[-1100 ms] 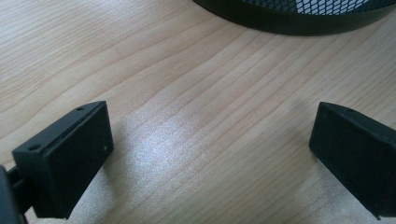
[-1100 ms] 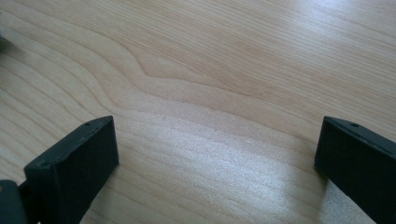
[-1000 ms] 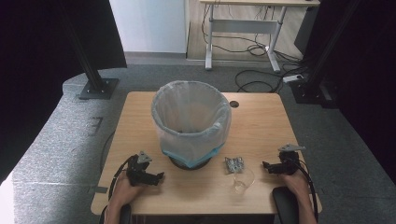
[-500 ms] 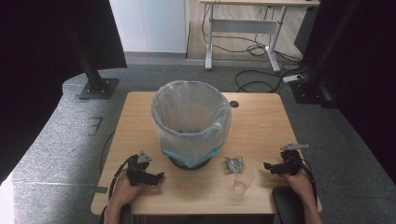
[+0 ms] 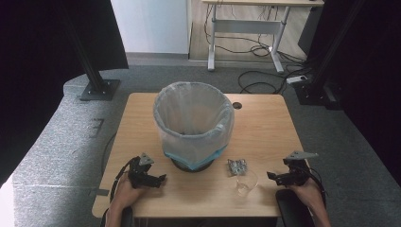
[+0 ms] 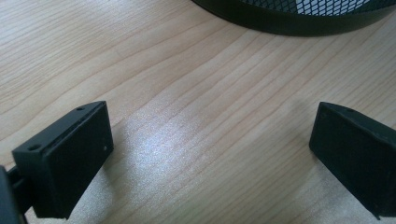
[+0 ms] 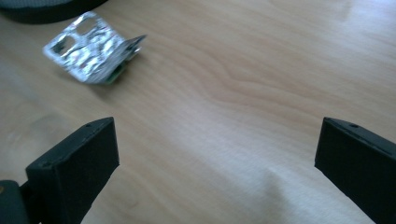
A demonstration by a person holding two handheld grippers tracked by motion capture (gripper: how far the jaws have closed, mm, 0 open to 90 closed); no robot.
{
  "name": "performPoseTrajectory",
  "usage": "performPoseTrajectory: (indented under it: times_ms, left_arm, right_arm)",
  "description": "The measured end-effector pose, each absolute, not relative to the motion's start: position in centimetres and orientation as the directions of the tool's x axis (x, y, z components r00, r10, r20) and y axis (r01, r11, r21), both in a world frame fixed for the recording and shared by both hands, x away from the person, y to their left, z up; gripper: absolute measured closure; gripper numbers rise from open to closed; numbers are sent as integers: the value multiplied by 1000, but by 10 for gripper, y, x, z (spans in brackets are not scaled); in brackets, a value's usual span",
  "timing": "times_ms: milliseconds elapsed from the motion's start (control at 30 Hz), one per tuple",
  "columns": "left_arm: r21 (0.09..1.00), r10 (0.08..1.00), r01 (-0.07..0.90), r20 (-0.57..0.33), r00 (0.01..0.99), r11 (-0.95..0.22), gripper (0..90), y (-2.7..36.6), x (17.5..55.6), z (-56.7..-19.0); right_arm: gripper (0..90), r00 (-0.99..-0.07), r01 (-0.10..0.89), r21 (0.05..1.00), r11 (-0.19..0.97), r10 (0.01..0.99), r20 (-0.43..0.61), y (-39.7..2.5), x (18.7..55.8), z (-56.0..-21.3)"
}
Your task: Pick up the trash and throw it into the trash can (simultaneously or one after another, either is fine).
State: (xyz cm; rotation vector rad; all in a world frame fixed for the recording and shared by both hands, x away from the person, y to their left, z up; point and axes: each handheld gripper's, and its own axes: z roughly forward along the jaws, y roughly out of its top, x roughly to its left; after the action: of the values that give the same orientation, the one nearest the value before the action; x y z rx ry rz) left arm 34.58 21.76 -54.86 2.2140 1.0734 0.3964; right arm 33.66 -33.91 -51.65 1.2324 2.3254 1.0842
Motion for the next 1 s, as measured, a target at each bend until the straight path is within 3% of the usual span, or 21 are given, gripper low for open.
performPoseTrajectory:
  times_ms: [1000]
  left_arm:
    - [660, 784, 591, -7, 621, -463, 0, 218, 346, -549]
  right_arm:
    - [0, -746, 461, 734, 498, 666, 17, -277, 299, -514]
